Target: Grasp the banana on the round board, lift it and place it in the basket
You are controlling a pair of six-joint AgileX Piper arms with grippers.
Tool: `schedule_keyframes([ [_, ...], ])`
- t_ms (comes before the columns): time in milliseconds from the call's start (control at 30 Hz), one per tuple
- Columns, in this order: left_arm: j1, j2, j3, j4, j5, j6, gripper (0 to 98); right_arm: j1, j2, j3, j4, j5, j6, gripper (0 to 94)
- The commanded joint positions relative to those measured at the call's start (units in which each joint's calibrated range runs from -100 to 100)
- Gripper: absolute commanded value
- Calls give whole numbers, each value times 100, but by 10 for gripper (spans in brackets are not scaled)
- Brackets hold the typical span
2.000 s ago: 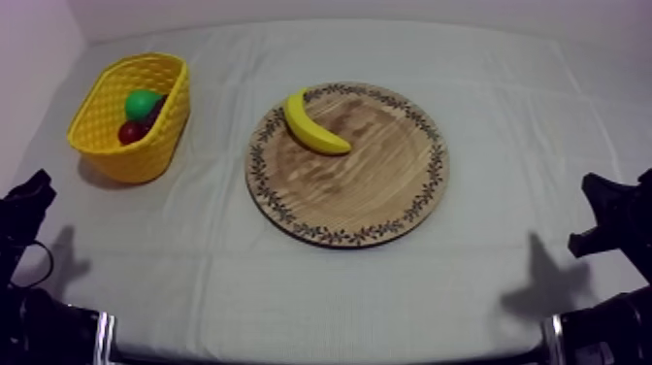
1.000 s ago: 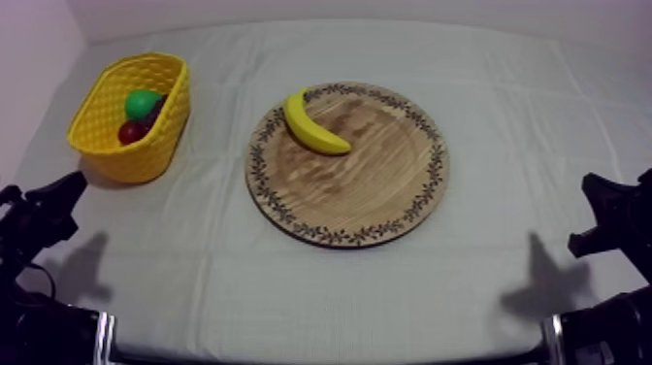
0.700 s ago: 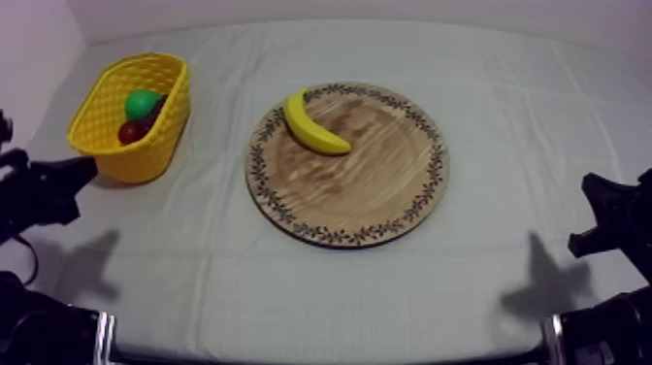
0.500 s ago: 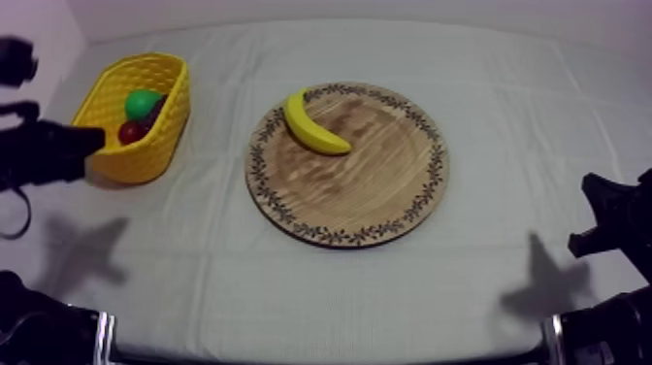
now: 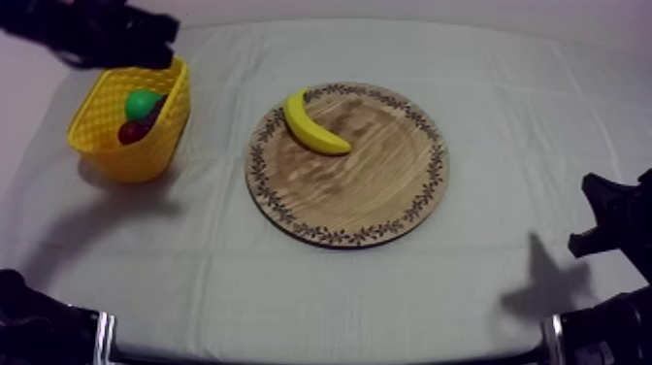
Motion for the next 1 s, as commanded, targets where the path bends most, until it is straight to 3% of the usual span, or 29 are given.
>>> schedule_keyframes([
  [0, 64, 962, -1333, 16, 513, 15, 0, 1, 0, 5, -2, -3, 0, 3],
  [500, 605, 3429, -4036, 111, 1989, -223, 0, 1, 0, 5, -2, -3, 0, 3],
  [600, 612, 3653, -4305, 107, 2142, -131, 0, 1, 0, 5, -2, -3, 0, 3],
  [700, 595, 3779, -4427, 86, 2170, 401, 0, 1, 0, 5, -2, -3, 0, 3],
  [967, 503, 3920, -4575, 77, 2161, 2339, 0, 1, 0, 5, -2, -3, 0, 3],
])
